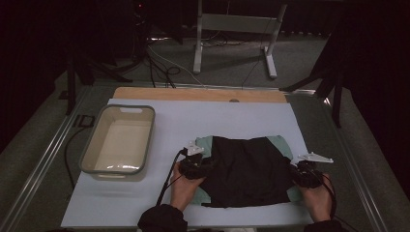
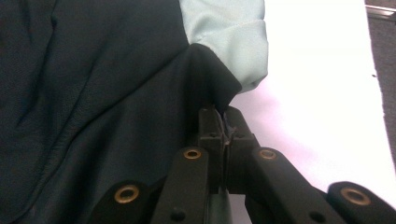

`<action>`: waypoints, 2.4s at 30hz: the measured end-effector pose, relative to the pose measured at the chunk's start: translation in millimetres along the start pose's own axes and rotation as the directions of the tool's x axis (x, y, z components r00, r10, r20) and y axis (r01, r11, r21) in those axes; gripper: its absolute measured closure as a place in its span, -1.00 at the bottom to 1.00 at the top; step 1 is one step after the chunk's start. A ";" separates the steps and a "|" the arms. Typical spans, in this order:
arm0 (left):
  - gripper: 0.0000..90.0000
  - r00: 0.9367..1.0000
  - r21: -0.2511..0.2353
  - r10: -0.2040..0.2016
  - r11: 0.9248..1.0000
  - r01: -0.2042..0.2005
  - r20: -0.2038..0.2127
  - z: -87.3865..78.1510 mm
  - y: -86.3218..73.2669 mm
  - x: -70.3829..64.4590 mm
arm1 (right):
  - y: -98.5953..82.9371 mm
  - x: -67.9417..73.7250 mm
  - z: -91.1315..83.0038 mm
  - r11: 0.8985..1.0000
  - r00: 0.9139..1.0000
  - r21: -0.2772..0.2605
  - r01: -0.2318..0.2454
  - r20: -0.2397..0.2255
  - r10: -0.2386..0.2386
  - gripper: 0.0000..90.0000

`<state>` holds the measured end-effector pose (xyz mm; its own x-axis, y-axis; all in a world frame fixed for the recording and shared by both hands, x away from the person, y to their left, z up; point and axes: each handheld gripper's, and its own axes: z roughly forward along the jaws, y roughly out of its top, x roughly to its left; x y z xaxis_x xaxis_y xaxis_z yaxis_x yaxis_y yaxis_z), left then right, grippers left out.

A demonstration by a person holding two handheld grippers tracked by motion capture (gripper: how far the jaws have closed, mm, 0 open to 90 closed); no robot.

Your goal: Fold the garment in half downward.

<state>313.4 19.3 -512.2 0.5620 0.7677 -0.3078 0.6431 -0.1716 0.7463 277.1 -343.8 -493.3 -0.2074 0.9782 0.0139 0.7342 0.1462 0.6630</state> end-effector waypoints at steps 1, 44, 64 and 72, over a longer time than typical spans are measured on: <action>0.06 1.000 -0.003 0.001 1.000 -0.001 0.001 0.3 0.2 -0.5 | -0.4 0.7 0.0 1.000 1.000 0.003 0.004 -0.006 -0.004 0.95; -1.00 0.992 -0.064 0.118 0.990 -0.122 -0.050 -39.4 1.5 22.8 | 12.0 30.5 -24.1 0.989 0.991 -0.147 -0.002 -0.130 -0.017 -0.63; -1.00 0.989 -0.079 0.143 0.986 -0.145 -0.034 -61.1 5.5 23.8 | 14.4 35.8 -23.8 0.987 0.987 -0.161 0.003 -0.161 -0.029 -0.64; -1.00 0.984 -0.082 0.166 0.982 -0.171 -0.061 -68.6 4.7 26.3 | 14.4 38.8 -21.9 0.987 0.985 -0.161 0.009 -0.169 -0.037 -0.65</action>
<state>295.6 81.0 -476.3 0.6279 0.7651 -0.1430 0.4930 -0.2487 0.8337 265.5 -307.0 -466.9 -0.3402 0.9332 0.1156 0.6187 0.1296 0.7748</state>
